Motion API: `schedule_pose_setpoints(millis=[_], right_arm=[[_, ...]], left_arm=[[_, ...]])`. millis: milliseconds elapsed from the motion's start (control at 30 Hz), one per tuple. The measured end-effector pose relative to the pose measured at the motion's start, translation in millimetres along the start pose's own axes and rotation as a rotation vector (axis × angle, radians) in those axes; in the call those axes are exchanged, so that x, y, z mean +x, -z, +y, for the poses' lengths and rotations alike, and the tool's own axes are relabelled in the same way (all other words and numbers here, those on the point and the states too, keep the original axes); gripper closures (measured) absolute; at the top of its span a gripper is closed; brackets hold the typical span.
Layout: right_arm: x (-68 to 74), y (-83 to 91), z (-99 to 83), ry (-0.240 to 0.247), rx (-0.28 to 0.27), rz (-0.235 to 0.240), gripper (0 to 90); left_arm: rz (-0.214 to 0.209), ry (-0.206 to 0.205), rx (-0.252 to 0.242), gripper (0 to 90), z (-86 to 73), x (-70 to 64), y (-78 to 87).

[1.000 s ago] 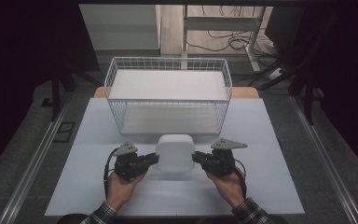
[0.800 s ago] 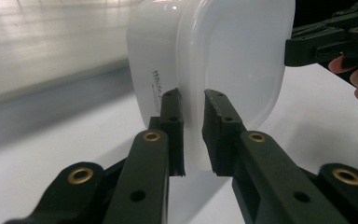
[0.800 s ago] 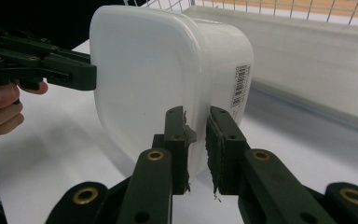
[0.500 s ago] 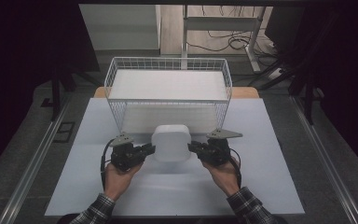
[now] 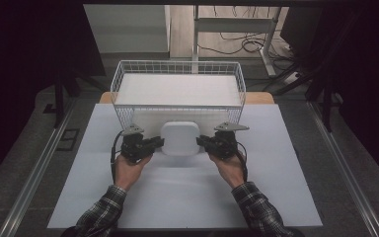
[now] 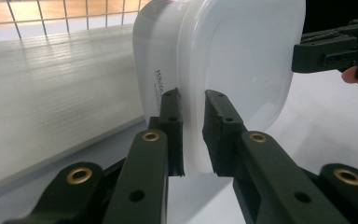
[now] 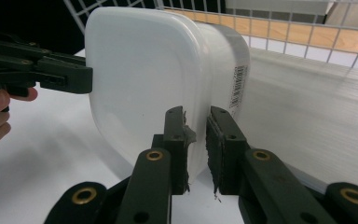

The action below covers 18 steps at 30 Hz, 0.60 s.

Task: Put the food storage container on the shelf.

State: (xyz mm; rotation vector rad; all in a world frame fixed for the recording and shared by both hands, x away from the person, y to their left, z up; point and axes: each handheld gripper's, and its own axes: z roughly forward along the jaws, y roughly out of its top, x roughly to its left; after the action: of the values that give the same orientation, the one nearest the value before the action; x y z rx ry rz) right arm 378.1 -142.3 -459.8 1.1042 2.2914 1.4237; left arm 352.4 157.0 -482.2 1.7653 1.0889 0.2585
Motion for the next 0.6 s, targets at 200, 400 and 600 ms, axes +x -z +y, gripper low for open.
schedule_pose_setpoints(millis=[200,400,600], right_arm=[[-11.4,-14.6,-1.7,-0.023,0.024,-0.009,77.3],[-17.4,-23.2,-5.6,-0.041,0.043,-0.016,76.9],[-25.9,-26.9,-4.3,-0.073,0.038,0.001,74.9]], left_arm=[[0.015,0.026,0.027,78.0,0.2,8.7,-13.7],[0.029,0.037,0.042,77.7,-2.3,11.7,-23.5],[0.012,0.057,0.02,76.2,1.8,15.7,-27.0]])
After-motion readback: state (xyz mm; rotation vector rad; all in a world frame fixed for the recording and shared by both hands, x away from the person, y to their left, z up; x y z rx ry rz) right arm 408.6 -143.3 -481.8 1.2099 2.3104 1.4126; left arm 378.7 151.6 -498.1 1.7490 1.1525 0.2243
